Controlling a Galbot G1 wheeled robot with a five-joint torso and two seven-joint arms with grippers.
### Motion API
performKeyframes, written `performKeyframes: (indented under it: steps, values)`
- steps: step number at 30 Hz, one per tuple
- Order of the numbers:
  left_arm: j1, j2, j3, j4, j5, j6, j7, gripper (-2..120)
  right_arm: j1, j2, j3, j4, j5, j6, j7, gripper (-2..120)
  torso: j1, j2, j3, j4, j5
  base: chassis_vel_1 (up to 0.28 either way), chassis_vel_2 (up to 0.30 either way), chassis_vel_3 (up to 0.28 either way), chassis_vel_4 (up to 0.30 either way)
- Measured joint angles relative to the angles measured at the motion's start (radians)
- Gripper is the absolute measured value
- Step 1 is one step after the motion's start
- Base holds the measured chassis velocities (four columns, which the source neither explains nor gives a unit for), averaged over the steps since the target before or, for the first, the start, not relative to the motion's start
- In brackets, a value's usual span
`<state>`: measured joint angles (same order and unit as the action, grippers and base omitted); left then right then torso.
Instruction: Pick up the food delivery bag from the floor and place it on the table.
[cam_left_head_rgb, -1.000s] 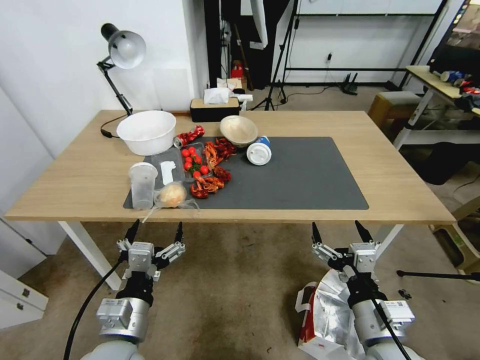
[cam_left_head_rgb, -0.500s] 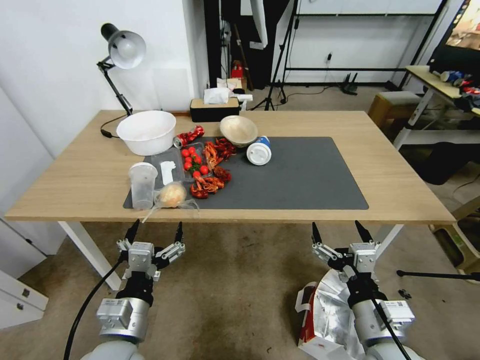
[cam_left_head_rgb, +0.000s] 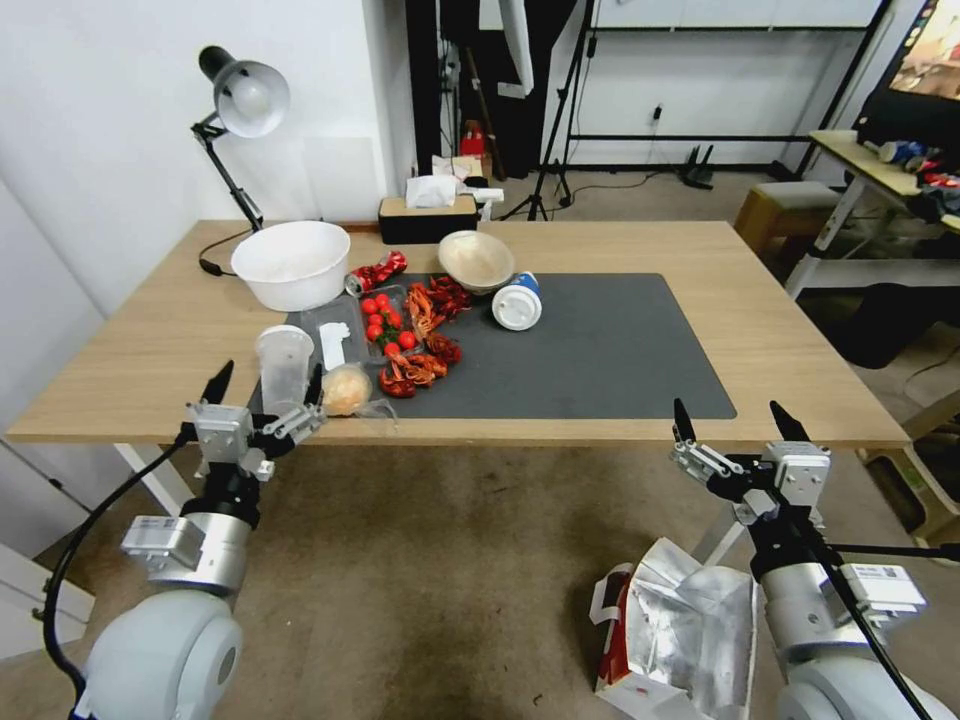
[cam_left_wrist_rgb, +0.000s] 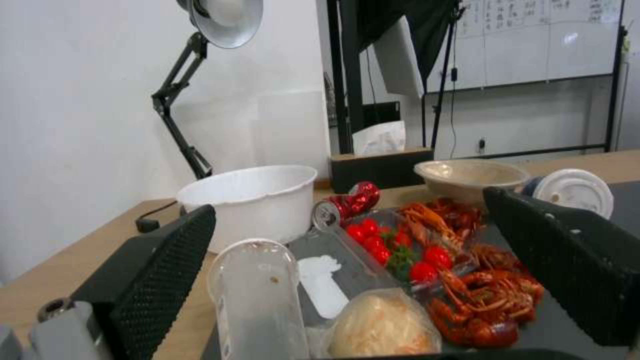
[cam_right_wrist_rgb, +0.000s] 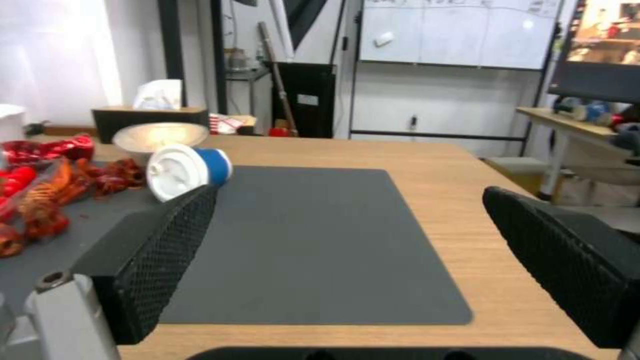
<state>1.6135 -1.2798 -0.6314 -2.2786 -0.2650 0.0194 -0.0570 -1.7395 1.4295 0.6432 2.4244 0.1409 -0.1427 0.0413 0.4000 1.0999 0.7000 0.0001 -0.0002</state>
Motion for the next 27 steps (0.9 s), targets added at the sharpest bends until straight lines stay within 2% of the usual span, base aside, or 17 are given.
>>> performKeyframes:
  steps: [7,13,27]
  values:
    - [0.009,-0.006,0.013,0.011,0.02,-0.023,0.005,100,0.01,-0.009,0.009,-0.011,0.053,0.026,-0.05,100,0.0,0.0,0.0,0.0,0.0002,0.0,0.0,0.0,0.0]
    - [0.013,-0.007,0.02,0.011,0.02,-0.03,0.007,100,0.017,-0.002,0.004,-0.016,0.058,0.028,-0.053,100,-0.005,-0.01,-0.005,-0.0001,0.0002,0.0,0.0,0.0,0.0]
    - [0.026,-0.009,0.033,0.01,0.022,-0.049,0.012,100,0.018,0.007,0.005,-0.011,0.058,0.016,-0.048,100,-0.036,-0.083,-0.046,-0.0001,0.0002,0.0,0.0,0.0,0.0]
